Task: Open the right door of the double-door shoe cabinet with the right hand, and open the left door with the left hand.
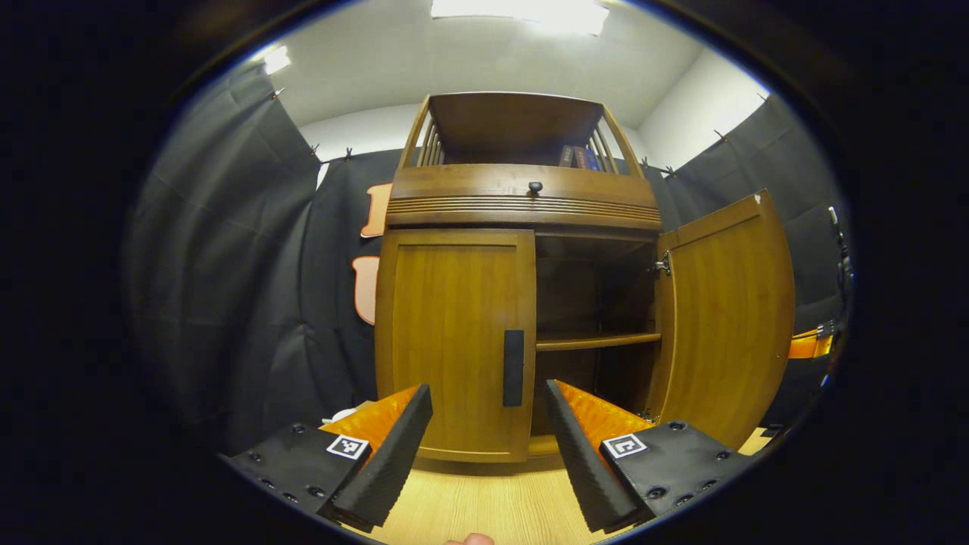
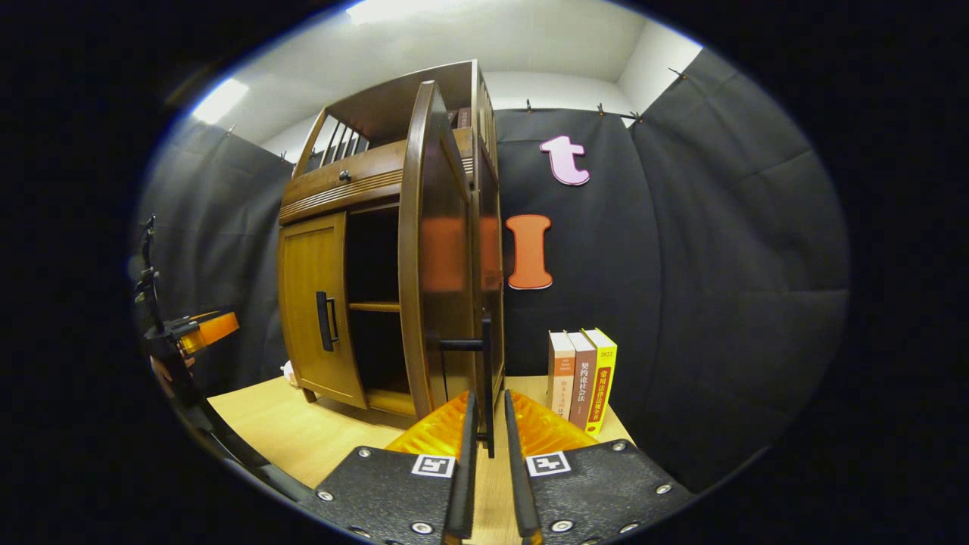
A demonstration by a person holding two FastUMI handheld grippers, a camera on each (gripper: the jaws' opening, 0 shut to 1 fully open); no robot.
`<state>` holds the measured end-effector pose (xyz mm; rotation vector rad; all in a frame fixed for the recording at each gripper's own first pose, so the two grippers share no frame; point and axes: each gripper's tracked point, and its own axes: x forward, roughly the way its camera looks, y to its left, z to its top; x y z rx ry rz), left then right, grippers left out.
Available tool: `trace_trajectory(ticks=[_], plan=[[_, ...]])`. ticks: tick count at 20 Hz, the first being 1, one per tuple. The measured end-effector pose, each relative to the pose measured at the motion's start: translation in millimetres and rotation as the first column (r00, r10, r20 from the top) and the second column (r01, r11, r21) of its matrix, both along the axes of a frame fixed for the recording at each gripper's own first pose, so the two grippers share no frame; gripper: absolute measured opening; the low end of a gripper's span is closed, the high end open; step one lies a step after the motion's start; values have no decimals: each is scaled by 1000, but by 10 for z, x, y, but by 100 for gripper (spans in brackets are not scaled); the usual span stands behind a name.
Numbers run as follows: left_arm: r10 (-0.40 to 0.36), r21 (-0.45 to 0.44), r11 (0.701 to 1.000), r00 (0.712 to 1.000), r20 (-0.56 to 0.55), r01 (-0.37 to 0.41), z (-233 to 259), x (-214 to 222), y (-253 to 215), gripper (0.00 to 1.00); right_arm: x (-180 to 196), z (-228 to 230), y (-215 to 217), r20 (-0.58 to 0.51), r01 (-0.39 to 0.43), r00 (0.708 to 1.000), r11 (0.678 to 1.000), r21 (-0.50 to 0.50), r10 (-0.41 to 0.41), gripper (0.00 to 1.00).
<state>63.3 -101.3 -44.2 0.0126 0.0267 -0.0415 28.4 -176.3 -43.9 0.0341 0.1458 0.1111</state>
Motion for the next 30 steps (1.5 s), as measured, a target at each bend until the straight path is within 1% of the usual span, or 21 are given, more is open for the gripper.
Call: trace_trajectory(ticks=[1, 2, 4, 5, 8, 9, 10, 12, 13, 14, 16, 17, 20, 23, 26, 27, 28, 29, 30], plan=[[-10, 0, 1000, 1000, 2, 10, 8, 90, -51, 97, -59, 26, -23, 7, 18, 1000, 1000, -1, -18, 24], [-21, -7, 1000, 1000, -3, 21, -8, 169, -100, 98, -110, 66, -42, 16, 34, 999, 999, 0, -34, 36], [-36, -29, 999, 999, -10, 36, -47, 335, -173, 96, -198, 139, -42, 24, 61, 998, 998, 4, -61, 49], [-36, -33, 999, 999, -12, 36, -65, 419, -173, 97, -236, 143, -63, 24, 75, 997, 997, -1, -75, 43], [-58, -34, 998, 998, -20, 57, -97, 768, -263, 97, -332, 214, -122, 44, 122, 992, 992, -17, -121, 73], [-65, -31, 997, 998, -25, 64, -120, 892, -283, 96, -347, 223, -133, 46, 132, 990, 991, -12, -132, 83], [-69, -26, 997, 997, -31, 69, -144, 1008, -302, 98, -358, 225, -125, 45, 139, 989, 990, -1, -139, 93], [-69, -1, 998, 997, -37, 69, -203, 1244, -333, 96, -396, 224, -130, 46, 154, 987, 988, 17, -154, 83], [-68, 15, 998, 997, -41, 68, -240, 1341, -342, 96, -418, 238, -127, 45, 158, 986, 987, 26, -159, 89], [-64, 26, 998, 997, -47, 66, -299, 1452, -353, 97, -437, 242, -117, 43, 161, 986, 986, 34, -162, 92], [-62, 20, 998, 995, -72, 63, -441, 1665, -382, 97, -490, 261, -117, 47, 168, 984, 985, 38, -170, 96], [-58, 12, 998, 995, -85, 59, -503, 1759, -377, 97, -518, 286, -127, 52, 173, 983, 984, 37, -174, 90], [-42, 17, 999, 994, -98, 44, -638, 1947, -352, 98, -586, 334, -178, 59, 197, 978, 980, 31, -198, 90], [-30, 25, 999, 996, -86, 32, -661, 2147, -331, 98, -641, 311, -248, 45, 222, 974, 975, 24, -223, 90], [-34, 20, 999, 995, -90, 36, -691, 2255, -307, 98, -686, 310, -282, 42, 239, 970, 971, 20, -240, 90], [-42, 6, 999, 995, -92, 42, -701, 2267, -308, 97, -690, 319, -285, 43, 241, 969, 970, 21, -242, 90], [-45, -7, 999, 995, -87, 45, -687, 2270, -304, 89, -683, 316, -284, 42, 242, 969, 970, 21, -243, 83], [-49, -8, 999, 995, -85, 49, -679, 2272, -307, 87, -679, 310, -286, 40, 243, 969, 970, 21, -244, 83], [-54, -9, 999, 995, -83, 53, -682, 2280, -305, 85, -665, 310, -280, 39, 241, 969, 970, 22, -242, 96]])
